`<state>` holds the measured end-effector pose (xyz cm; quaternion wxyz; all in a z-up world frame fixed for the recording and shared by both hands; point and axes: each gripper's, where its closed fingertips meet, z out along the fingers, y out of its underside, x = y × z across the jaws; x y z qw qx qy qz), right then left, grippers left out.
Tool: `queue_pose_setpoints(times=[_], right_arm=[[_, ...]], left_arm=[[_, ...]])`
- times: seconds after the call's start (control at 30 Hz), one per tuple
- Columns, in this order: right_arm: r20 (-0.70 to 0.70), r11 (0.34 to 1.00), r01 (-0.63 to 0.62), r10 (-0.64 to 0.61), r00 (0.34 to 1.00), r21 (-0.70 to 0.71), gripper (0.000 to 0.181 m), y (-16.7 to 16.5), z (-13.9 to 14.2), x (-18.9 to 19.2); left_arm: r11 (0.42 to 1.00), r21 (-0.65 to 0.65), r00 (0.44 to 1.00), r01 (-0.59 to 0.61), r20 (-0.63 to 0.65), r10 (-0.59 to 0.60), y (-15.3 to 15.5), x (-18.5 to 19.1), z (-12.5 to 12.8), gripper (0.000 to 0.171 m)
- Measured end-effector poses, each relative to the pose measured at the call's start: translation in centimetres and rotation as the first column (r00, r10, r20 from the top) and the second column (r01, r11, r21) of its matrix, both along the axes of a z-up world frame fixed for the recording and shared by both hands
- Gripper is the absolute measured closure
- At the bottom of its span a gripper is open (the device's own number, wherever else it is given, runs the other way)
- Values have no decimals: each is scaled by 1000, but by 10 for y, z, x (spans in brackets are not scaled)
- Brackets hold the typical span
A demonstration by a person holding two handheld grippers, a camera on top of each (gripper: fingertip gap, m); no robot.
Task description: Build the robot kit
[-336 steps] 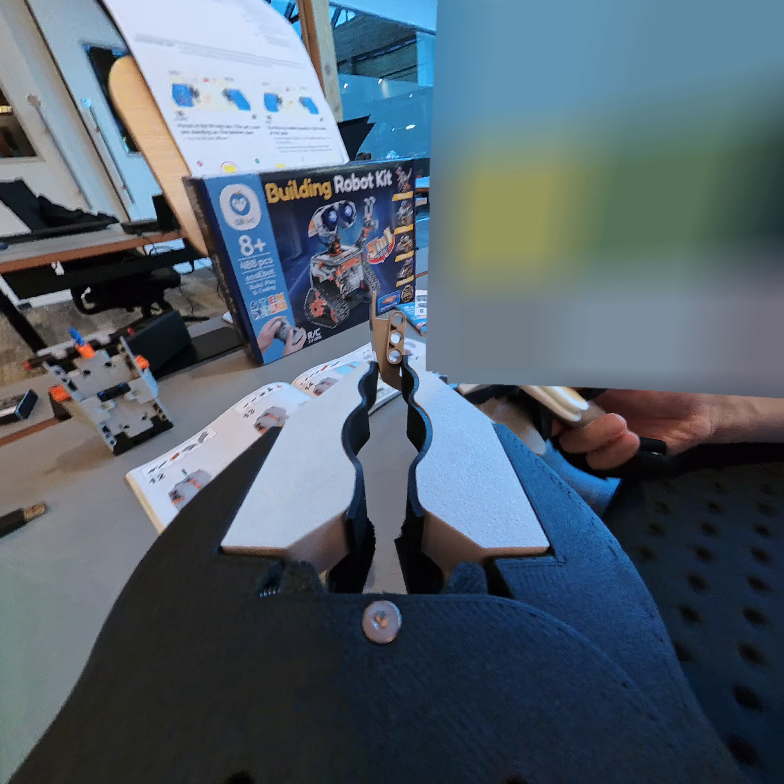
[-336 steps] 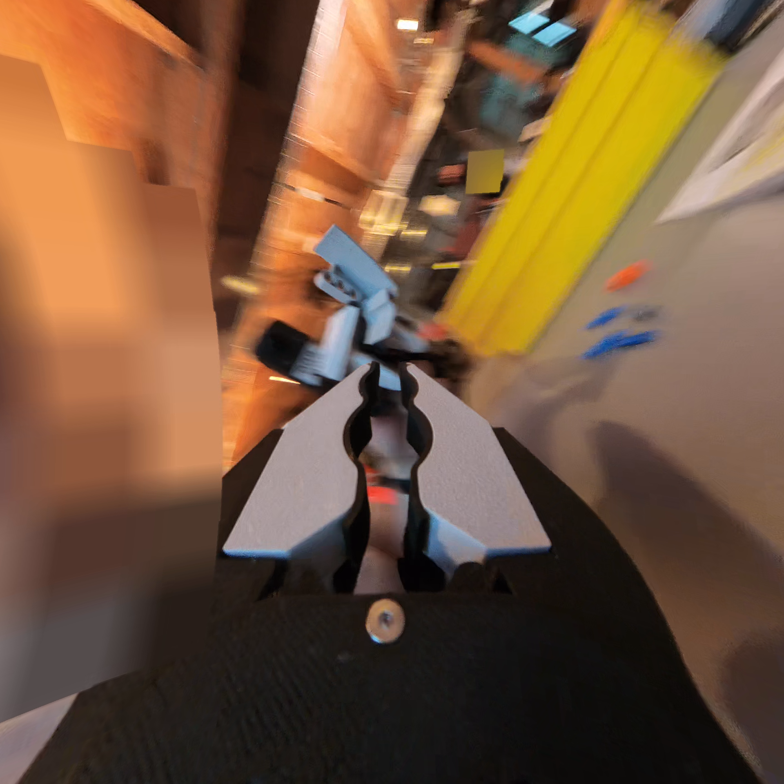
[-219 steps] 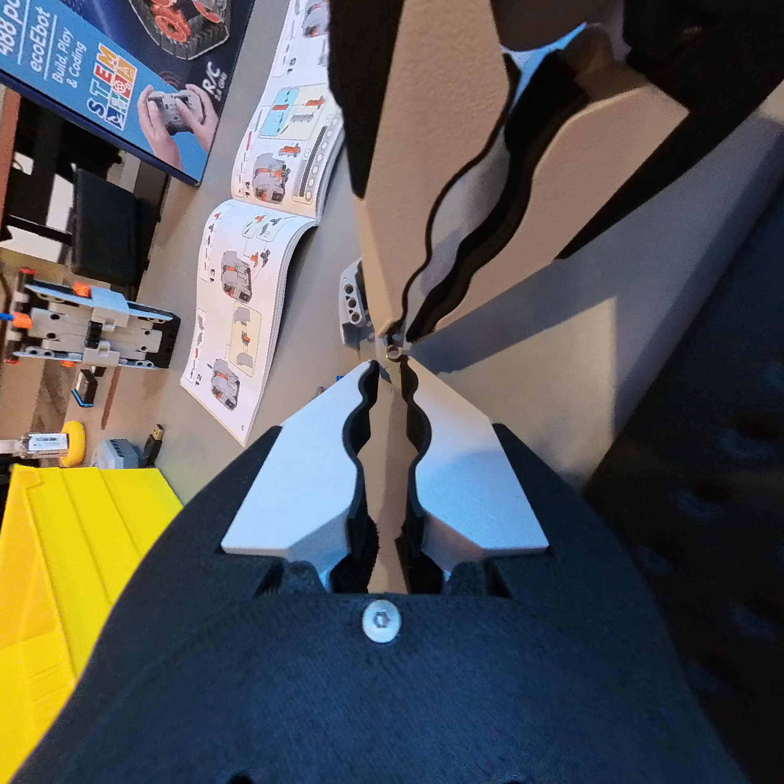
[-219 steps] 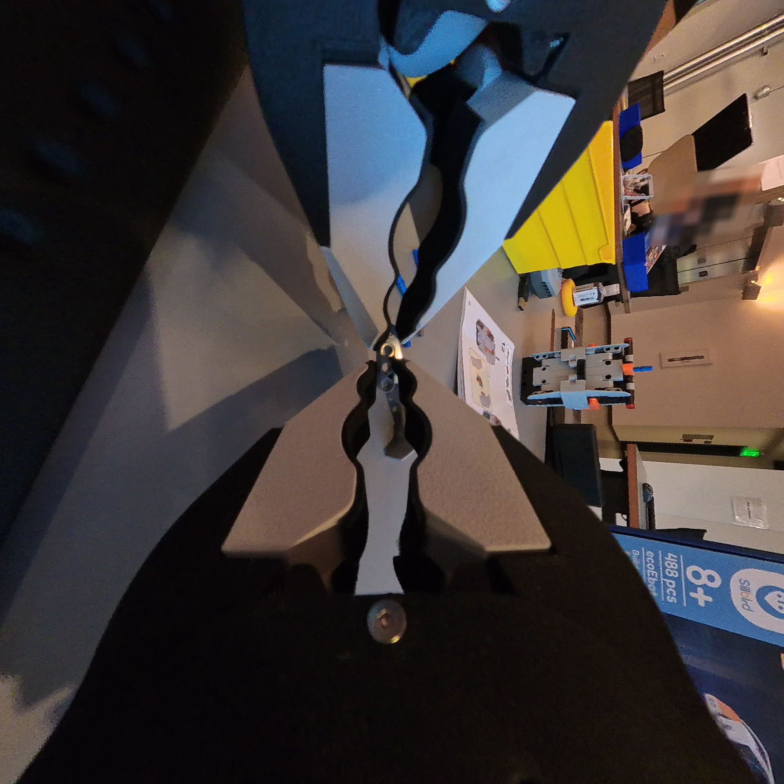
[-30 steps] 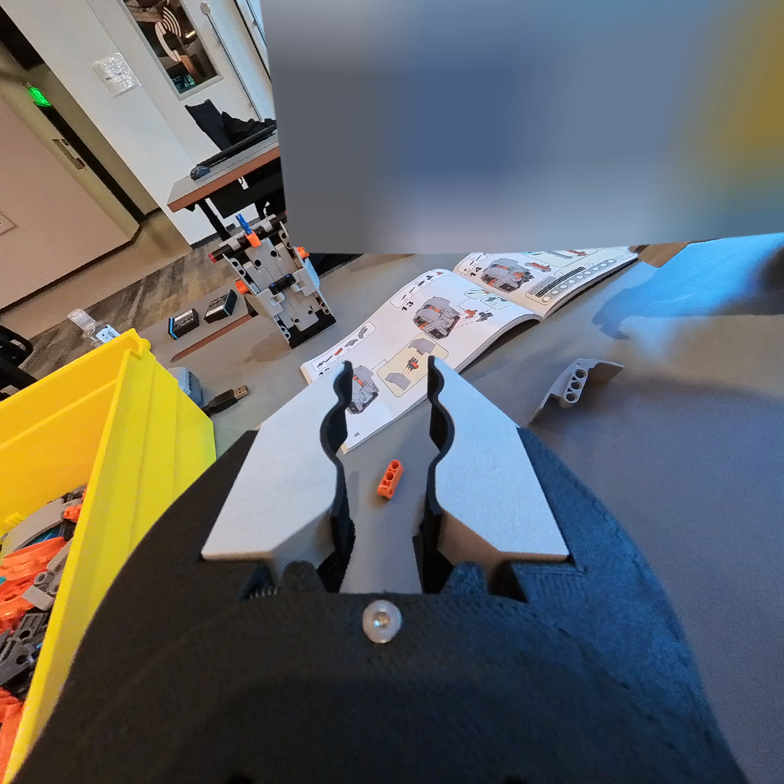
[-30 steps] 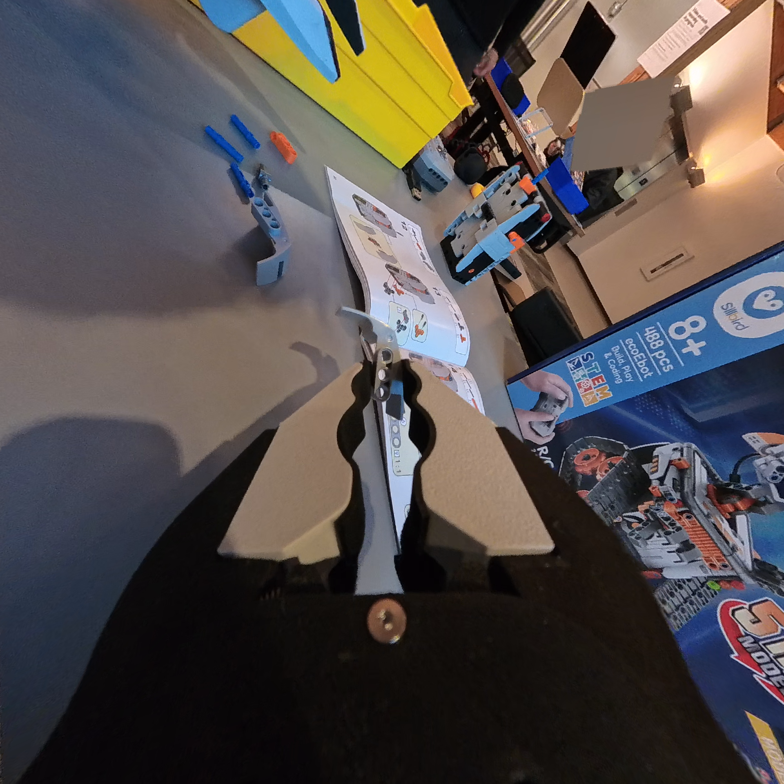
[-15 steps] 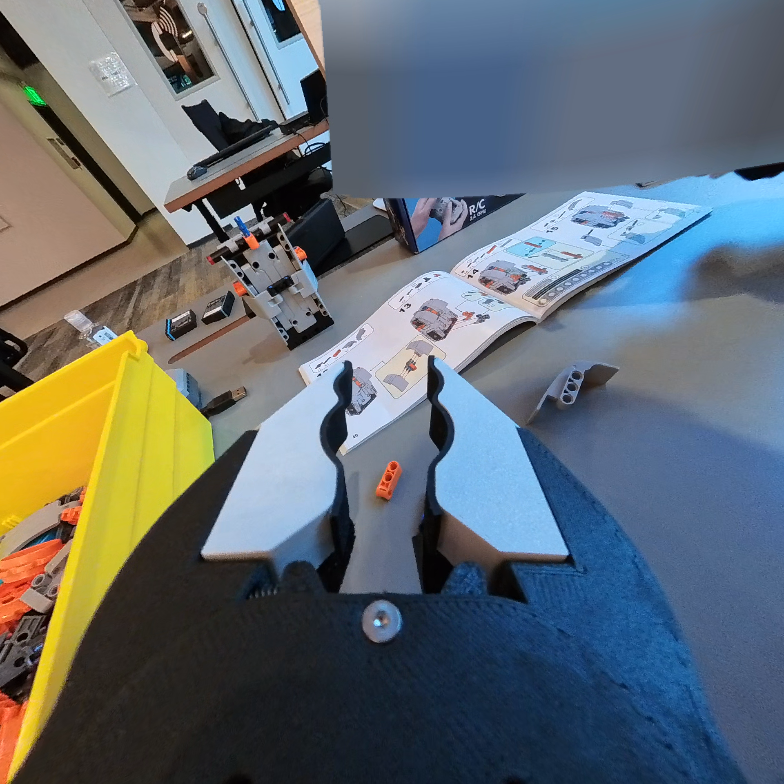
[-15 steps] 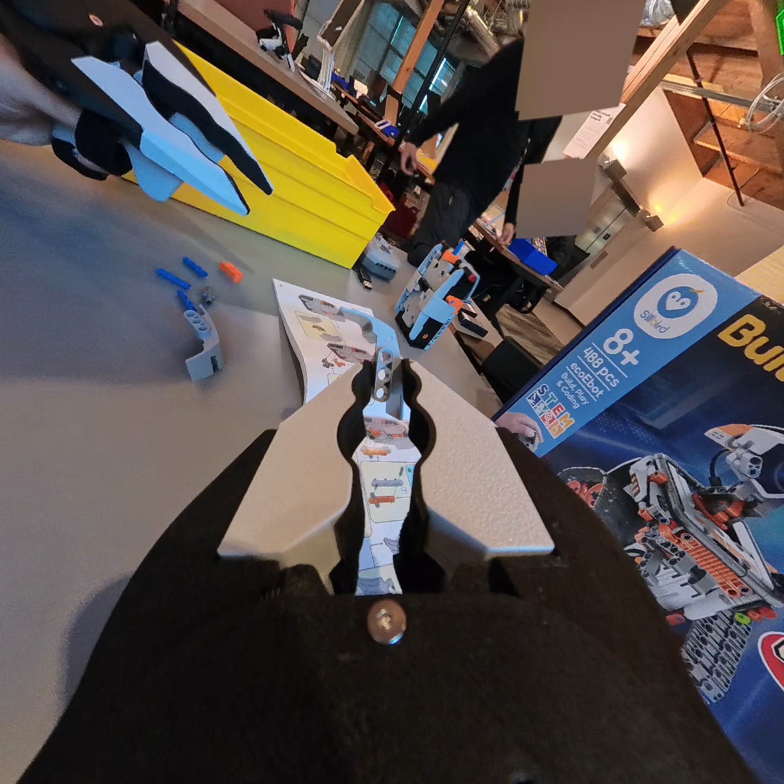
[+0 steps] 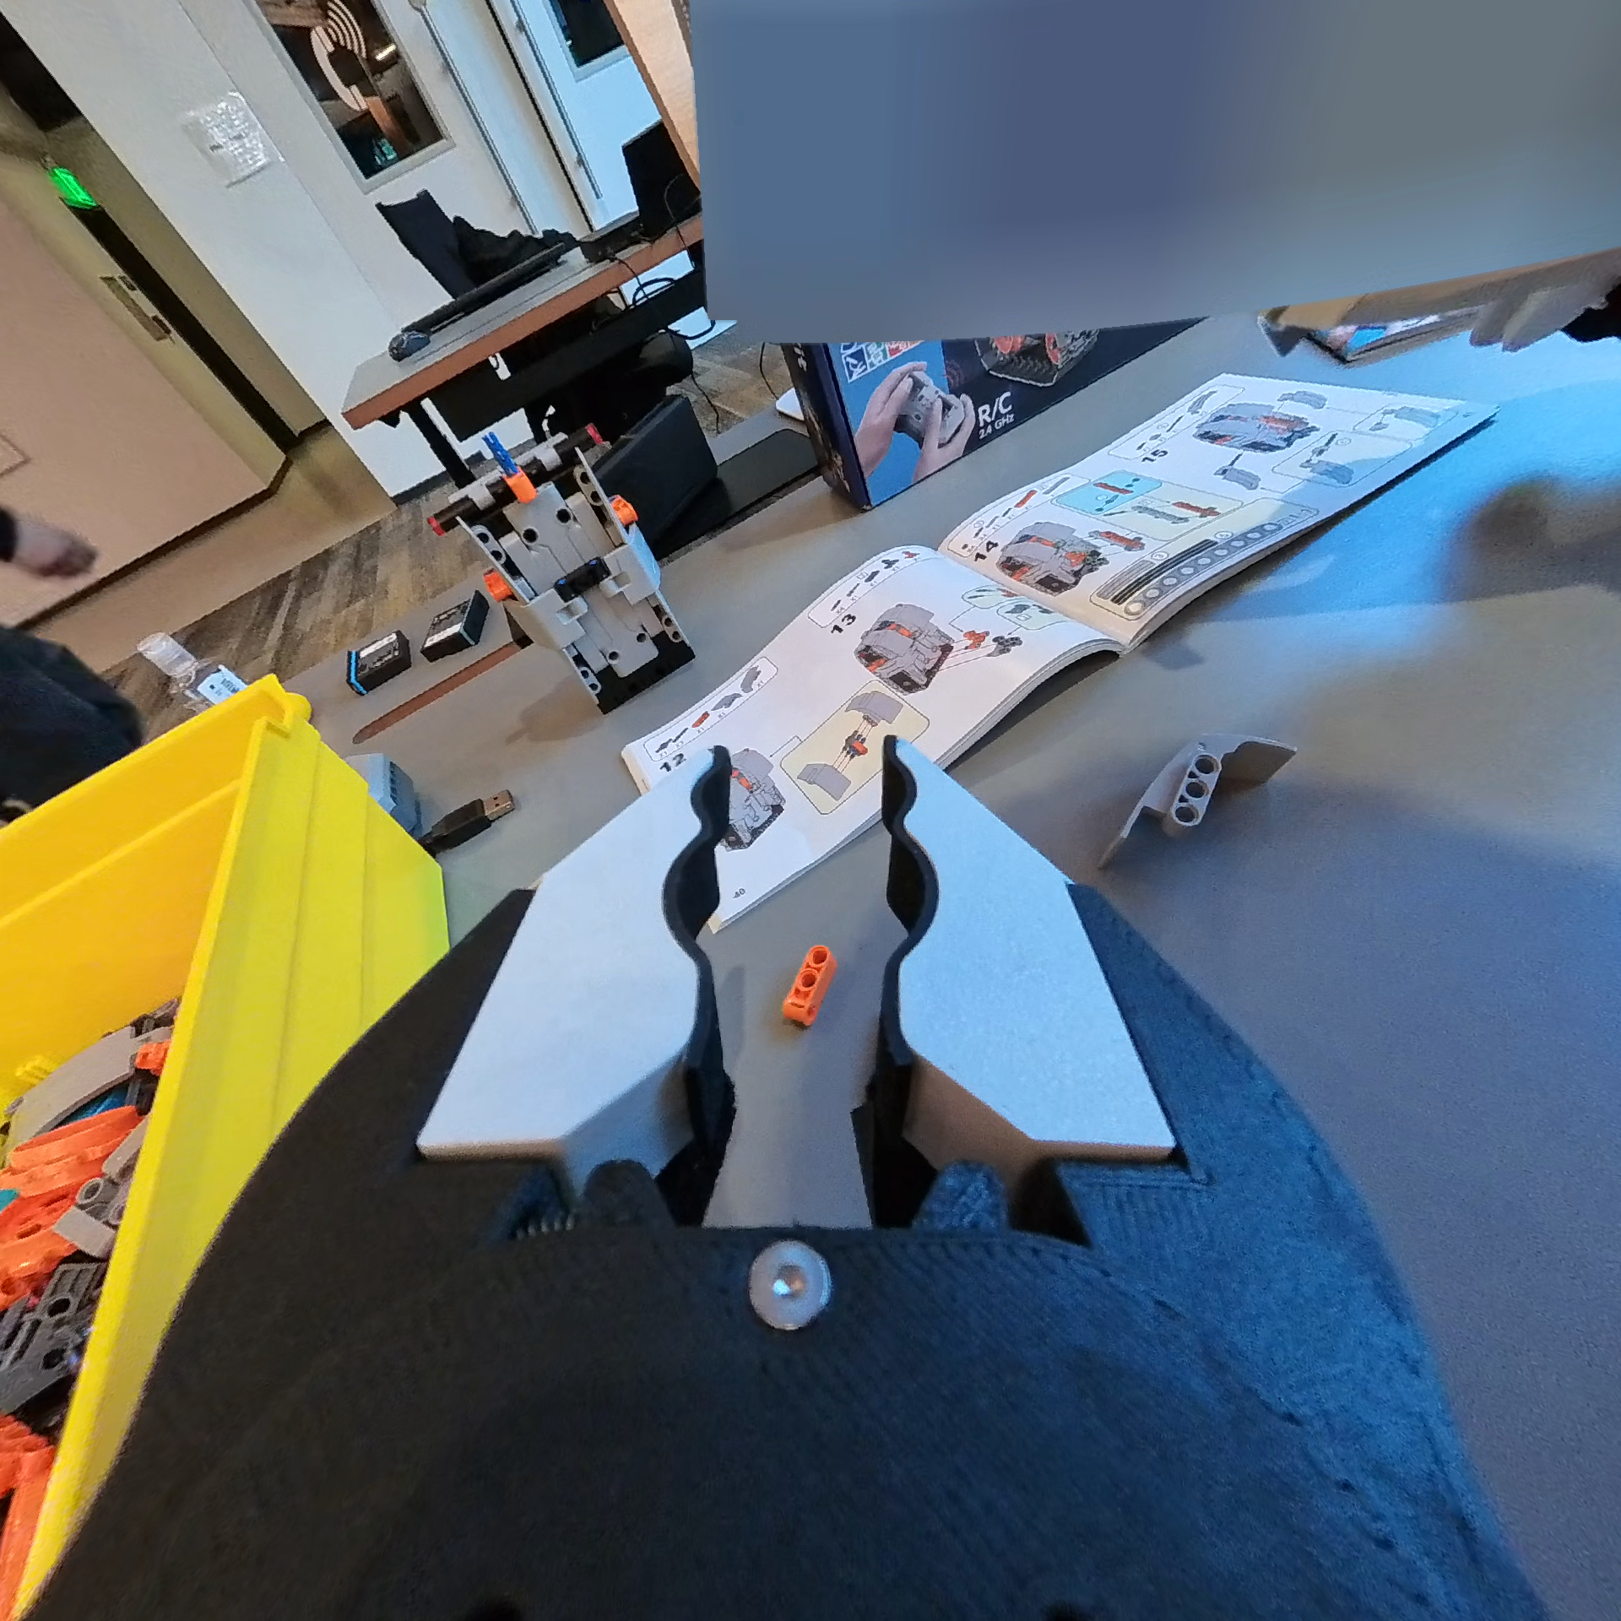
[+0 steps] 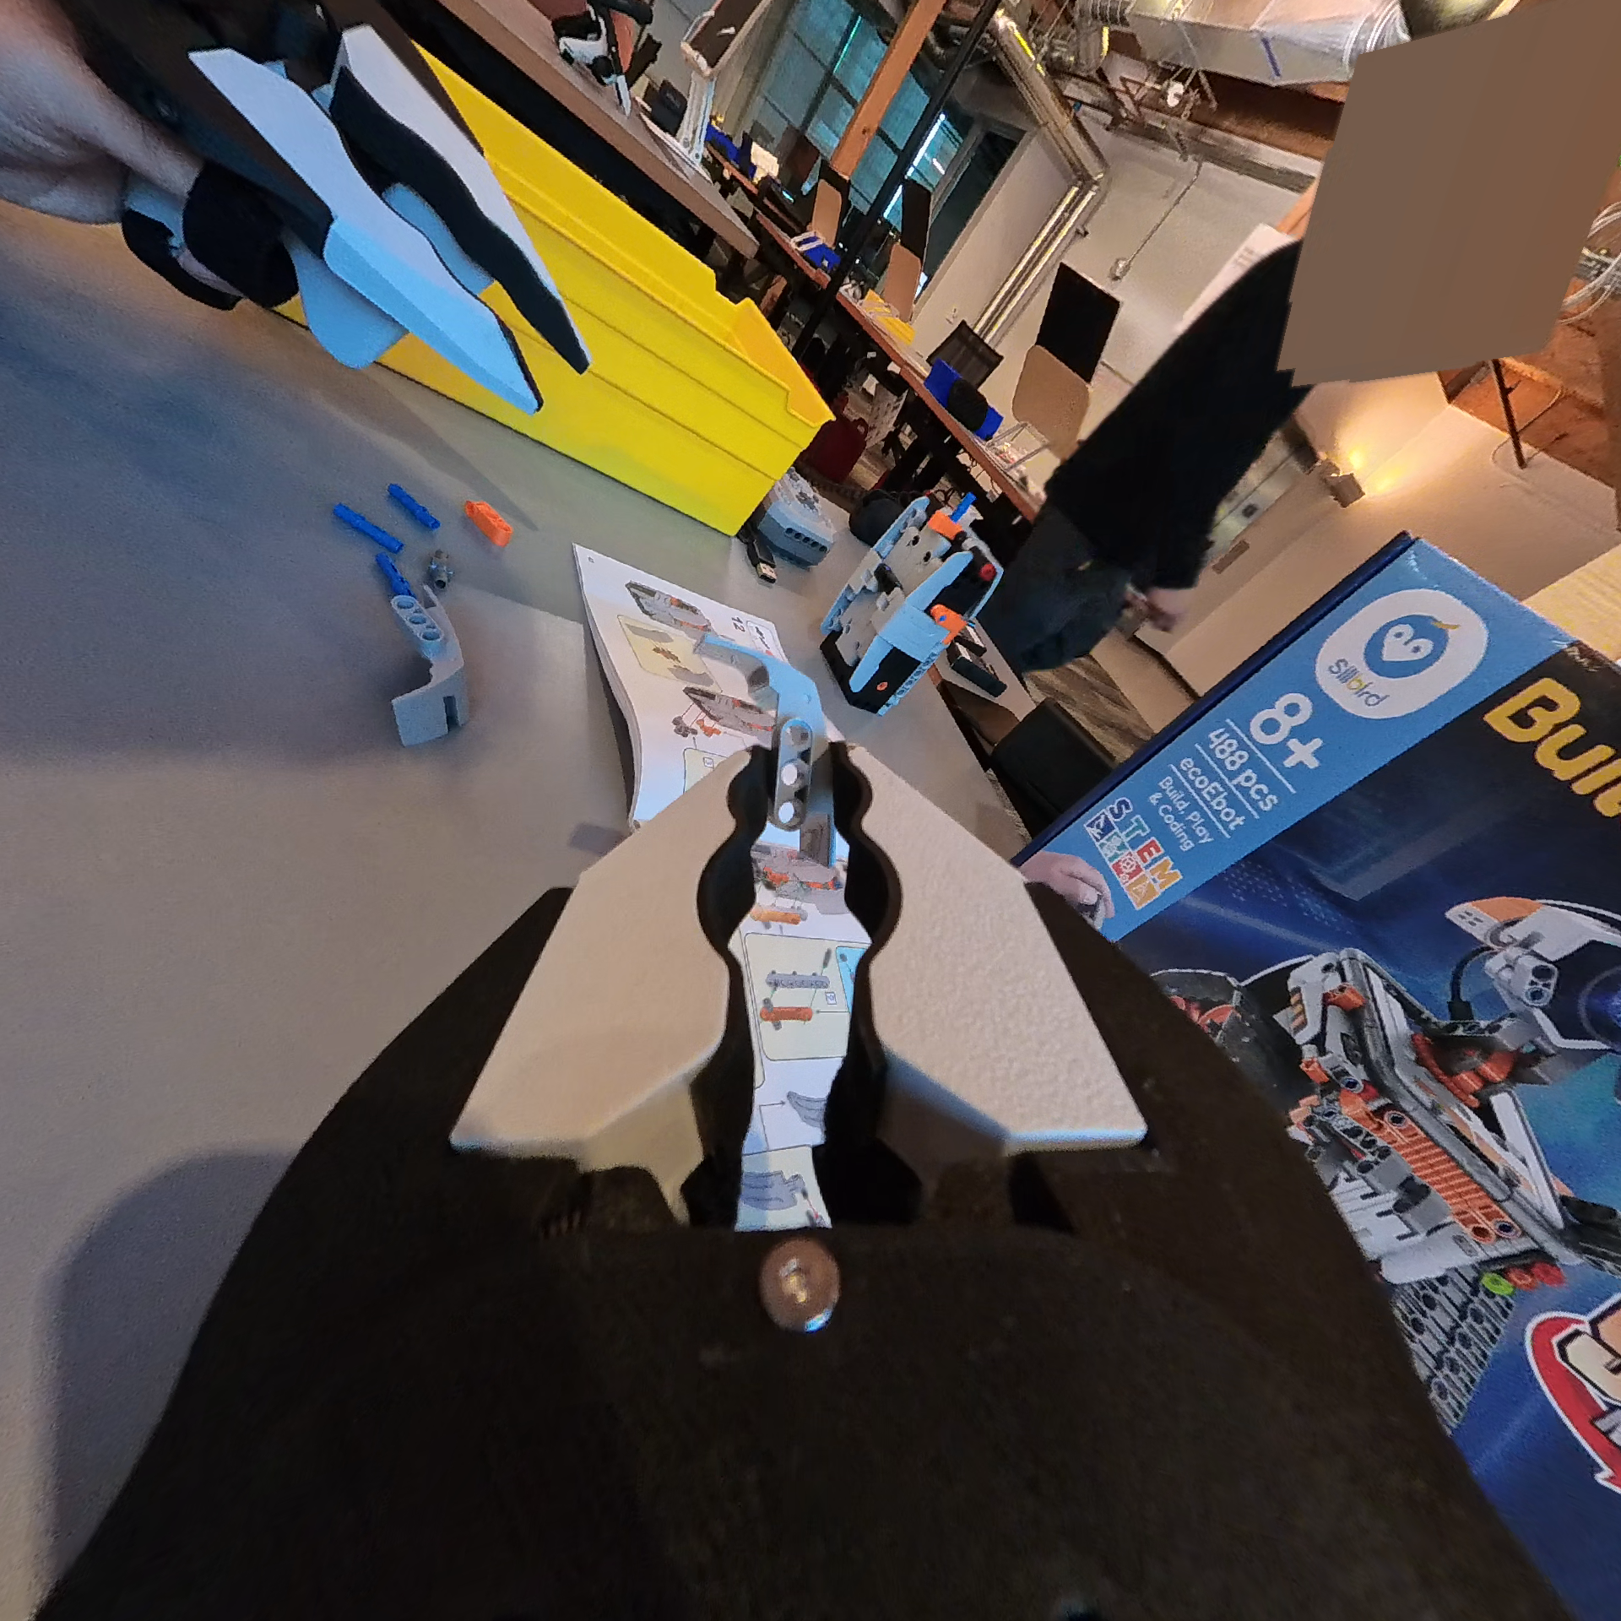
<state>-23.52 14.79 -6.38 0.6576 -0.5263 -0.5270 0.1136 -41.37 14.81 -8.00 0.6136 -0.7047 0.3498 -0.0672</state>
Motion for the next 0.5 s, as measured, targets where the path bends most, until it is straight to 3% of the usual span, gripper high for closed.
queue_pose_setpoints(times=[0.5], right_arm=[[38,1000,-1,1,999,6,168,-1,-7,-1]], left_arm=[[1000,-2,1000,-1,-8,1,0,0,-1,139]])
